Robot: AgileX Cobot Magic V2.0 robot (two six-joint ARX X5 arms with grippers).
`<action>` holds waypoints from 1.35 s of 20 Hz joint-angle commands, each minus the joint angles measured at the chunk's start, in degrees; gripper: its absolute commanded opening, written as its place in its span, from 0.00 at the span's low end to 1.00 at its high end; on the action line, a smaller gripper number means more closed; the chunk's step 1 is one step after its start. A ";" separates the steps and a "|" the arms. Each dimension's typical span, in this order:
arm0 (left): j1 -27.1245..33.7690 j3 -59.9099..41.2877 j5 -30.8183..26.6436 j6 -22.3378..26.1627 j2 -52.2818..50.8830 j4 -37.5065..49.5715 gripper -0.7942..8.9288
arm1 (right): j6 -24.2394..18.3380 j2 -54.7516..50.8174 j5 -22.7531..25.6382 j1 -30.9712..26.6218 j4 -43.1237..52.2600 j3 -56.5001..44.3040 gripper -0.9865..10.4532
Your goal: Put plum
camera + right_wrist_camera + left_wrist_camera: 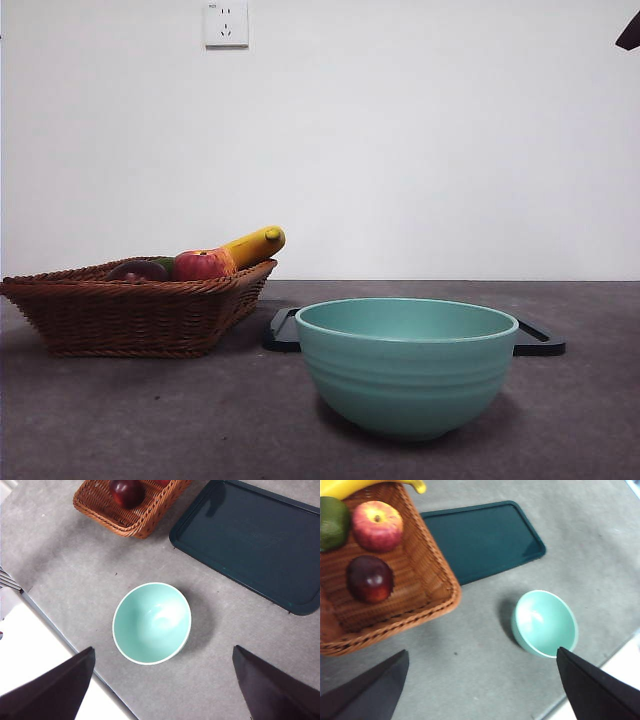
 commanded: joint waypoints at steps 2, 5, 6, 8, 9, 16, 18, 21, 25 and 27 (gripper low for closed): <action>-1.01 3.37 -2.73 -0.81 2.60 0.92 0.56 | 0.00 0.48 -0.22 0.24 0.37 1.09 0.47; -2.43 8.41 -6.69 -0.79 7.52 0.90 0.56 | 0.00 0.48 -0.22 0.24 0.37 1.09 0.47; -2.82 10.19 -8.35 -0.76 9.49 0.92 0.55 | 0.00 0.48 -0.22 0.24 0.37 1.09 0.47; -3.52 13.31 -10.86 -0.22 13.86 0.94 0.55 | 0.00 0.48 -0.22 0.24 0.37 1.09 0.47; -3.76 14.43 -11.50 0.59 16.15 1.01 0.55 | 0.00 0.48 -0.22 0.24 0.37 1.09 0.47; -3.96 16.63 -16.74 3.32 31.06 4.26 0.55 | 0.00 0.48 -0.20 0.24 0.37 1.09 0.47; -3.96 16.63 -17.44 3.78 34.69 6.73 0.55 | 0.00 0.48 -0.20 0.24 0.37 1.09 0.47; -3.96 16.63 -17.57 3.96 39.47 9.20 0.55 | 0.00 0.48 -0.20 0.24 0.37 1.09 0.47; -3.96 16.63 -20.50 4.61 44.94 11.80 0.55 | 0.00 0.48 -0.22 0.24 0.37 1.09 0.47; -3.93 16.63 -20.50 4.59 47.34 12.87 0.55 | 0.00 0.48 -0.22 0.24 0.35 1.09 0.47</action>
